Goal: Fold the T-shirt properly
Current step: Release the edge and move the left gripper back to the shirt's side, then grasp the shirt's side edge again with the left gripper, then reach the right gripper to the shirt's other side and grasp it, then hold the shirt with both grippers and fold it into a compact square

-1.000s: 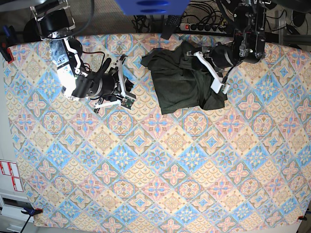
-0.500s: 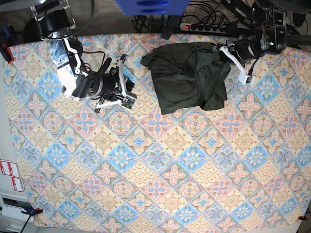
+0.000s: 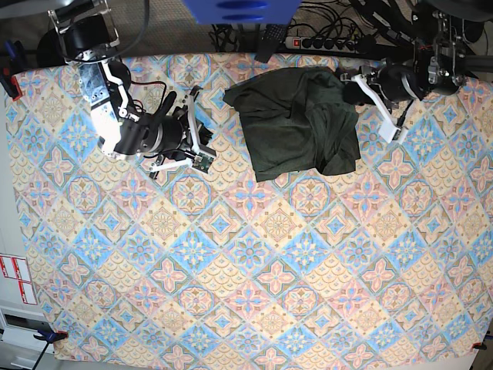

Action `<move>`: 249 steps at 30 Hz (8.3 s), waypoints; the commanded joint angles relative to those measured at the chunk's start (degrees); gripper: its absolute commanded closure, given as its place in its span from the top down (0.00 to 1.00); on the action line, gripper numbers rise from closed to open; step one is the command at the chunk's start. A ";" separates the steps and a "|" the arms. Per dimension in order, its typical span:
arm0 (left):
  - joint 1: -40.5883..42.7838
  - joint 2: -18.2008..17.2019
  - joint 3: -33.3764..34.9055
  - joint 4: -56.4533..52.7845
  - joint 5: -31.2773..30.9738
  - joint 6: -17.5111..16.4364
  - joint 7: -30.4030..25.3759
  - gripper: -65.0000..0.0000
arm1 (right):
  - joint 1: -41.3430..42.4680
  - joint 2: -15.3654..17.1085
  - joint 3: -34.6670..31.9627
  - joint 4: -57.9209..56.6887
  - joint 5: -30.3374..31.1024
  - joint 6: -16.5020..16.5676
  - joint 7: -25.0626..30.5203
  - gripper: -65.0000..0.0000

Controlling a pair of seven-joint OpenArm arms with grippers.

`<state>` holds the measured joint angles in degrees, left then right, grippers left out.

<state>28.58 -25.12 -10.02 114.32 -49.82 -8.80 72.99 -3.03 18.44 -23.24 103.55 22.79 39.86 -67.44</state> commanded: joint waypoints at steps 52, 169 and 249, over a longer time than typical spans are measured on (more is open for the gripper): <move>-14.56 5.65 -10.15 -26.19 14.53 0.05 -12.20 0.17 | 1.05 0.16 0.34 1.11 0.73 0.14 0.85 0.09; -10.60 5.65 17.89 -16.43 35.63 -9.80 -16.77 0.00 | 23.91 -15.67 -20.76 -37.57 -14.83 0.14 13.42 0.05; -46.29 28.68 1.01 -58.54 52.50 -5.84 -28.55 0.00 | -0.18 -12.50 -10.38 4.54 -14.83 0.14 6.47 0.05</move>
<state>-17.43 3.05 -9.23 55.86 3.42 -13.76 42.37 -3.79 6.04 -33.71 106.94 7.46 39.88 -62.13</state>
